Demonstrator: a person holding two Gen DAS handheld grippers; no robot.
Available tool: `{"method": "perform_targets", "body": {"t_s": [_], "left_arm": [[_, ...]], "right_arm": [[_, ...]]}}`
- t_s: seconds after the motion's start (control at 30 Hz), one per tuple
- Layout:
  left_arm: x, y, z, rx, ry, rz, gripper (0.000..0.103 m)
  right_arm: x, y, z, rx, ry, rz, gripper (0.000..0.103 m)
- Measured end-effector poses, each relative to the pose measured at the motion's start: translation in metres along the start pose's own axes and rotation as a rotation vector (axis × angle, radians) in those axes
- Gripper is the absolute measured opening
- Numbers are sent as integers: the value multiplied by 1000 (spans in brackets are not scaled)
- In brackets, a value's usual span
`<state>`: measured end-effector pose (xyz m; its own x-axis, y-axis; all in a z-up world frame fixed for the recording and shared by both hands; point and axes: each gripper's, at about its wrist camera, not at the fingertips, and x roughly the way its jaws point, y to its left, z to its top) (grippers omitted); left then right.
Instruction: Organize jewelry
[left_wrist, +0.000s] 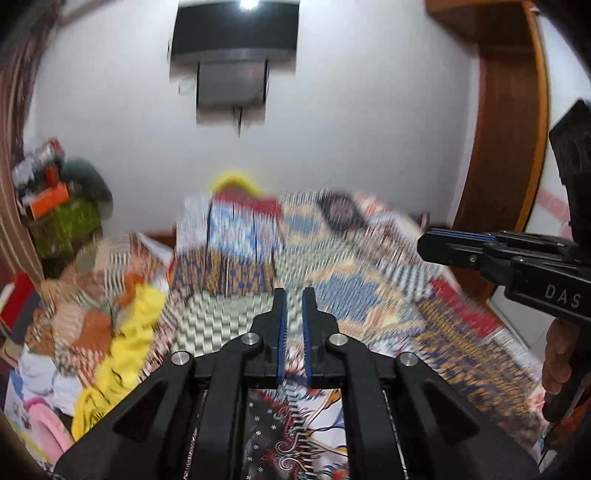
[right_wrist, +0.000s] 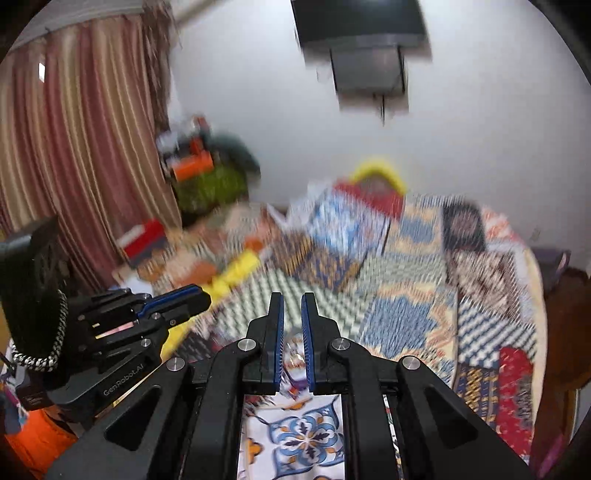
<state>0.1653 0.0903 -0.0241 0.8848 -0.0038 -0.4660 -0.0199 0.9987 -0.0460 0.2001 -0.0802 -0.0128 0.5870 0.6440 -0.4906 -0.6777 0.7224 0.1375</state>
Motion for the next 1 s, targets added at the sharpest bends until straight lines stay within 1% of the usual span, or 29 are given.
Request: {"method": "perform_targets", "body": {"t_s": [0.07, 0.13, 0.17, 0.2, 0.23, 0.27, 0.3, 0.33, 0.4, 0.43, 0.47, 0.5, 0.53, 0.6, 0.67, 0.73, 0.83, 1.0], "left_arm": [[-40, -8, 5, 9, -96, 6, 10], [-70, -13, 6, 3, -169, 5, 17], [-88, -15, 5, -8, -210, 3, 23], [-101, -15, 4, -19, -239, 2, 32], [-116, -17, 2, -33, -277, 4, 35], [-127, -18, 1, -39, -302, 8, 38], [-136, -20, -1, -38, -321, 15, 41], [-144, -22, -2, -35, -337, 25, 43], [-159, -29, -6, -28, -366, 60, 58], [-166, -31, -8, -29, -380, 71, 62], [-169, -33, -9, -32, -387, 76, 68], [-174, -34, -11, -37, -393, 84, 73], [-178, -35, -13, -41, -396, 91, 75], [-180, -37, -16, -45, -397, 102, 85], [-183, -39, -20, -47, -405, 122, 87], [-185, -39, -23, -45, -404, 136, 87], [-187, -40, -26, -51, -394, 135, 87], [-188, -38, -31, -58, -380, 140, 87]], "right_arm": [[-35, 11, 2, -16, -92, -21, 8], [-67, 23, -2, -31, -181, -50, 11], [-76, 27, -4, -34, -206, -61, 18], [-86, 32, -8, -34, -238, -75, 29], [-96, 36, -12, -33, -265, -87, 36], [-106, 40, -16, -32, -294, -101, 49], [-116, 46, -22, -31, -331, -121, 59], [-125, 51, -27, -36, -358, -144, 63], [-135, 59, -33, -36, -395, -184, 75], [-139, 61, -34, -33, -408, -194, 79], [-142, 63, -35, -29, -422, -206, 86], [-145, 65, -36, -28, -433, -218, 89], [-146, 66, -36, -29, -446, -237, 90], [-146, 70, -36, -39, -465, -284, 103], [-148, 73, -38, -41, -476, -305, 103], [-145, 75, -37, -41, -468, -300, 103], [-145, 75, -40, -43, -458, -304, 103], [-157, 74, -52, -44, -456, -304, 103]]}}
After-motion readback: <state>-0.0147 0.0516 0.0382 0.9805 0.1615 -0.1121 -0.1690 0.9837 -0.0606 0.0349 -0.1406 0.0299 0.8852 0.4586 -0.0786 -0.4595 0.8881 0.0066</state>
